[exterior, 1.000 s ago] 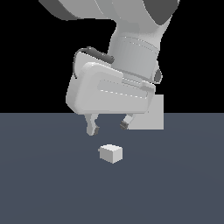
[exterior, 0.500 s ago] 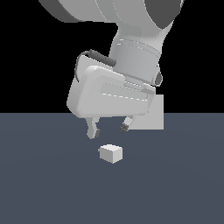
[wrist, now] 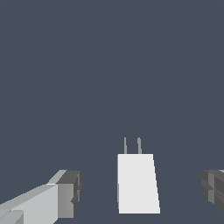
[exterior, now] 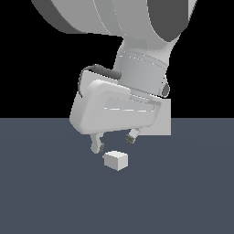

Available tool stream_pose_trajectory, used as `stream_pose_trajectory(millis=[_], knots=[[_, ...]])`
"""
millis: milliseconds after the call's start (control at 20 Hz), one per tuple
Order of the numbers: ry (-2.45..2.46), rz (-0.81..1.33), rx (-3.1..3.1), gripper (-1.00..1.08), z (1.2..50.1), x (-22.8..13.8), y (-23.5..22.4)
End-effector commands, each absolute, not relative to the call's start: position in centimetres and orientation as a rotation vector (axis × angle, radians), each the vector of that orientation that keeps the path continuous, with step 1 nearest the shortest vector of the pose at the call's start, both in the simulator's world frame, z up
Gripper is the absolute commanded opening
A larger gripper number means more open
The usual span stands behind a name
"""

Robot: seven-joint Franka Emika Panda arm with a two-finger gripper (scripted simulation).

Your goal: Plug the charger into the wall socket.

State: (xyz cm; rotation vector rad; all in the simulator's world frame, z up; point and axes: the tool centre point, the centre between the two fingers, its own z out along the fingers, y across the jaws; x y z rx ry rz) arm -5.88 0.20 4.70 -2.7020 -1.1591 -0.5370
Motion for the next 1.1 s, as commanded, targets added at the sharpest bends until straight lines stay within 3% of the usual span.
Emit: stream_pose_trajectory(millis=[0,500,550,1050], knots=[[-1.159,-0.535,-2.702,1.0,3.6,-5.9,0.2],[-1.16,-0.535,-2.702,1.0,1.1,-5.9,0.2],[-1.16,-0.535,-2.702,-1.0,1.1,-5.9,0.2],[-1.164,-0.535,-2.699,-1.0,1.2,-5.9,0.4]])
